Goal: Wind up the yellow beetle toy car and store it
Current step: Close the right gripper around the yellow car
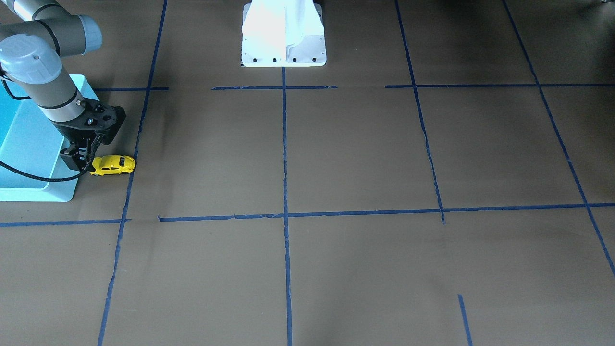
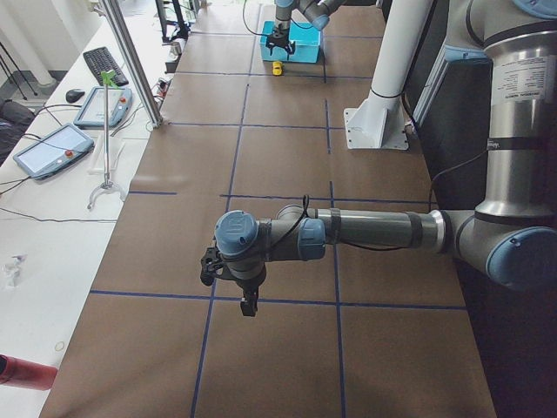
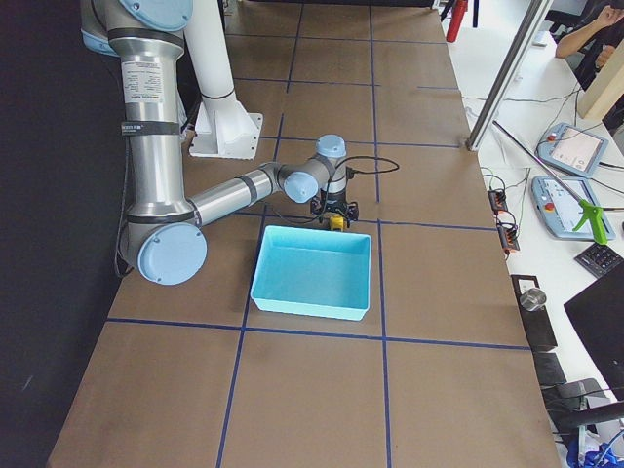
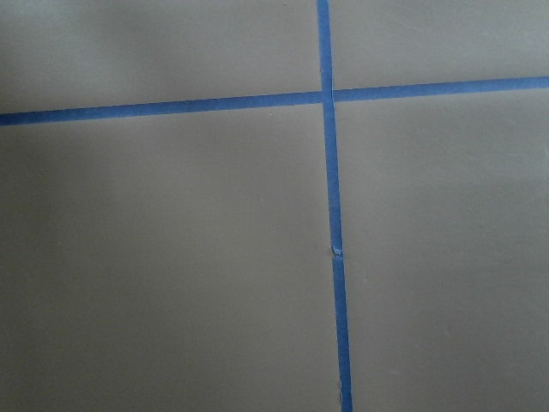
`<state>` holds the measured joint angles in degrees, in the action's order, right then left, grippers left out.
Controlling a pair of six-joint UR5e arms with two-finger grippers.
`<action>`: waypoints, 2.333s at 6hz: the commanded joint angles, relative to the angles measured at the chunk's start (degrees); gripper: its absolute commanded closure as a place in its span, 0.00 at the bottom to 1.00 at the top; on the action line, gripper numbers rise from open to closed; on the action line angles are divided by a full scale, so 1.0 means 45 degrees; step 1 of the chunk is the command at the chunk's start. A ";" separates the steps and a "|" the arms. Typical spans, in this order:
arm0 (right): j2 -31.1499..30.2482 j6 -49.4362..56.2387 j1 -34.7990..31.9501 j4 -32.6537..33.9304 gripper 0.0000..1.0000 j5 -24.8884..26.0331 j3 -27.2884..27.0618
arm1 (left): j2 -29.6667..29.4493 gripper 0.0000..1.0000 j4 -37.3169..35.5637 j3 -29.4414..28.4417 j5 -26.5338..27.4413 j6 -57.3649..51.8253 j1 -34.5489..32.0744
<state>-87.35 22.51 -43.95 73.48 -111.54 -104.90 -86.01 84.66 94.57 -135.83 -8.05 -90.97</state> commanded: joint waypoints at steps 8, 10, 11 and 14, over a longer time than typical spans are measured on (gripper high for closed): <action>0.0760 -0.0060 0.0001 -0.0607 0.45 -0.0370 0.1398 | 0.0012 0.00 0.0073 -0.0254 0.0008 -0.0026 0.0020; 0.0779 -0.0138 -0.0038 -0.0607 0.85 -0.0680 0.1301 | 0.0032 0.00 0.0073 -0.0273 0.0008 -0.0026 0.0020; 0.0779 -0.0215 -0.0251 -0.0568 0.92 -0.1205 0.0720 | 0.0012 0.00 0.0073 -0.0273 0.0008 -0.0026 0.0020; 0.0159 0.0152 -0.1888 -0.0605 1.00 -0.2944 -0.0512 | -0.0007 0.00 0.0073 -0.0312 0.0008 -0.0026 0.0040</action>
<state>-85.07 22.06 -49.95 71.22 -122.49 -105.36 -86.00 84.99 93.26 -135.79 -8.17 -90.84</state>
